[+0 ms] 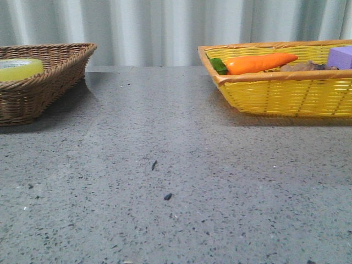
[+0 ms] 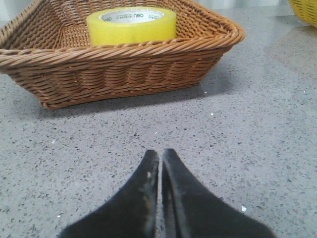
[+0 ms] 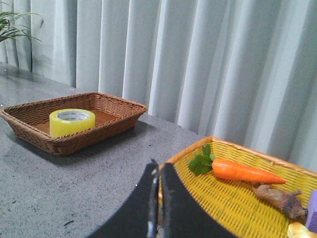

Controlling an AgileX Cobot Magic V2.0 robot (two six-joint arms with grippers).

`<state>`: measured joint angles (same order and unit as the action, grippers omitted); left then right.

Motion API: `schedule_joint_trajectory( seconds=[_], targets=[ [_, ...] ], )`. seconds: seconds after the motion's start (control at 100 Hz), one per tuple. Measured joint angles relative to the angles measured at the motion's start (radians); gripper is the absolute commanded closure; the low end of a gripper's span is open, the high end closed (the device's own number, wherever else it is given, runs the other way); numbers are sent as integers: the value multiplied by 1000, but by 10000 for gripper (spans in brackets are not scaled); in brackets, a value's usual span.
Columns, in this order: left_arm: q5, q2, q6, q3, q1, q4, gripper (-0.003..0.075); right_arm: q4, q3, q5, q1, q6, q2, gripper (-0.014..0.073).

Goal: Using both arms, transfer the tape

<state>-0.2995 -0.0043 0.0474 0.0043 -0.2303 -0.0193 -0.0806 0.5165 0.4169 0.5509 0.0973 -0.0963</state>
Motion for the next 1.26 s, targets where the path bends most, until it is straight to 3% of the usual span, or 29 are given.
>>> schedule_joint_trajectory(
  seconds=[0.18, 0.49, 0.63, 0.82, 1.26],
  targets=[
    [0, 0, 0, 0, 0, 0, 741, -45, -70, 15, -59, 0, 13, 635],
    [0, 0, 0, 0, 0, 0, 741, 3, -428, -160, -411, 0, 96, 635],
    [-2, 0, 0, 0, 0, 0, 741, 30, -529, -173, -499, 0, 106, 635],
    [-2, 0, 1, 0, 0, 0, 741, 31, -527, -92, -526, 0, 107, 635],
    [-2, 0, 2, 0, 0, 0, 741, 31, -527, -93, -526, 0, 107, 635]
  ],
)
